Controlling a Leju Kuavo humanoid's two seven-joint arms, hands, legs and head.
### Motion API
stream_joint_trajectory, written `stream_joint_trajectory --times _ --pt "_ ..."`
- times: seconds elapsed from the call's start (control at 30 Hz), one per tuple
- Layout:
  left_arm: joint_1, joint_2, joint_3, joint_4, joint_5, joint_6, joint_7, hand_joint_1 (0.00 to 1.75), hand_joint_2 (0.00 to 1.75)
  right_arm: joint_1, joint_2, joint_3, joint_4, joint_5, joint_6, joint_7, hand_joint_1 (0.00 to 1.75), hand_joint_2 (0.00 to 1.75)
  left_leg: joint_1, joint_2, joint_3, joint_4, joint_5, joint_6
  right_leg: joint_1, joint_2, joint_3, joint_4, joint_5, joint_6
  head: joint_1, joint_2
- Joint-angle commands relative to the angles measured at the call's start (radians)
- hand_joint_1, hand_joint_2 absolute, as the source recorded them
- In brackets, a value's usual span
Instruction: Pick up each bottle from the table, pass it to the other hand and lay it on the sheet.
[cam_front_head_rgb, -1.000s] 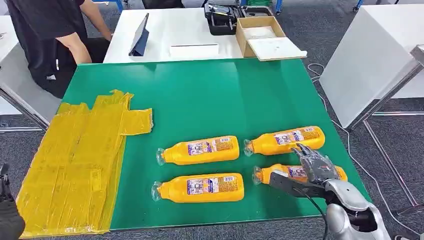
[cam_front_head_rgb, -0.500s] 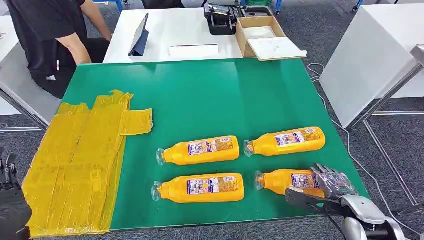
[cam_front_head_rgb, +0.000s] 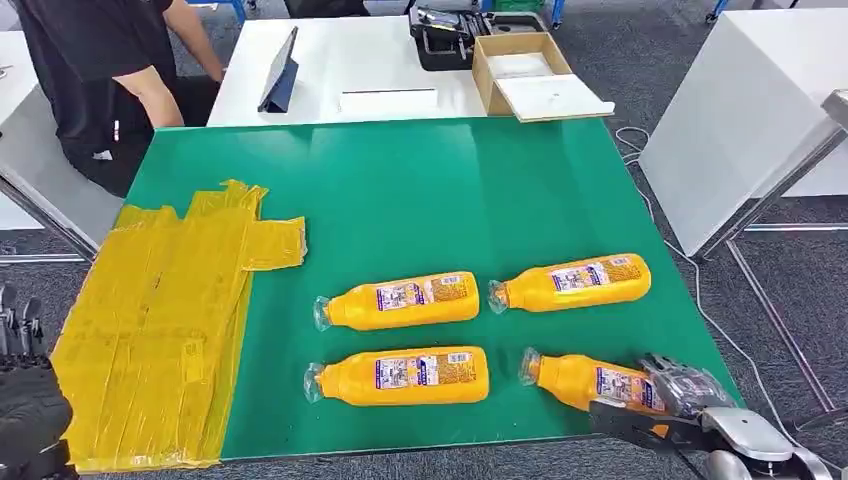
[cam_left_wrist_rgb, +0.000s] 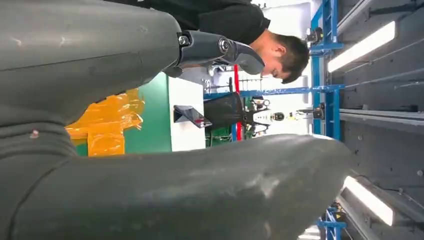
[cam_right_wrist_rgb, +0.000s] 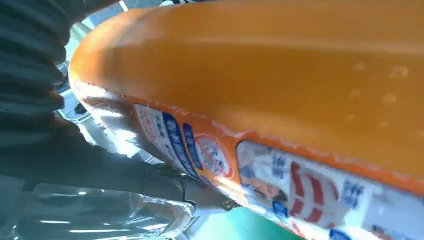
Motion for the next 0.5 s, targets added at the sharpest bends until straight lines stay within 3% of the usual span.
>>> stream_joint_trajectory --times 0.03,0.1,0.23,0.5 --pt "-0.014 0.023 -0.022 0.061 0.001 0.003 -0.001 0.00 0.00 -0.006 0.005 0.003 0.052 0.000 0.005 -0.008 0.00 1.75 0.000 0.000 0.004 -0.002 -0.001 -0.005 0.000 -0.002 0.004 -0.002 -0.001 -0.001 0.000 0.000" --pt "-0.023 0.028 -0.025 0.065 0.001 0.002 -0.001 0.00 0.00 -0.015 -0.008 0.013 0.067 -0.003 0.006 -0.011 1.75 1.75 0.000 -0.001 0.003 -0.001 0.000 -0.004 0.000 -0.002 0.003 -0.001 -0.001 -0.001 0.000 0.000" --pt "-0.037 0.034 -0.030 0.080 0.000 0.002 -0.001 0.00 0.00 0.008 -0.011 0.010 0.070 -0.017 -0.007 -0.016 1.75 1.75 0.000 -0.001 0.002 -0.001 0.000 -0.003 0.000 -0.002 0.003 -0.001 0.000 -0.001 0.000 0.000" --pt "-0.074 0.050 -0.044 0.108 0.007 0.016 0.003 0.00 0.00 -0.044 0.042 0.020 0.084 -0.011 0.013 0.021 1.75 1.75 0.001 0.000 0.004 -0.002 0.001 -0.004 0.001 -0.001 0.004 -0.002 0.001 -0.001 0.000 0.000"
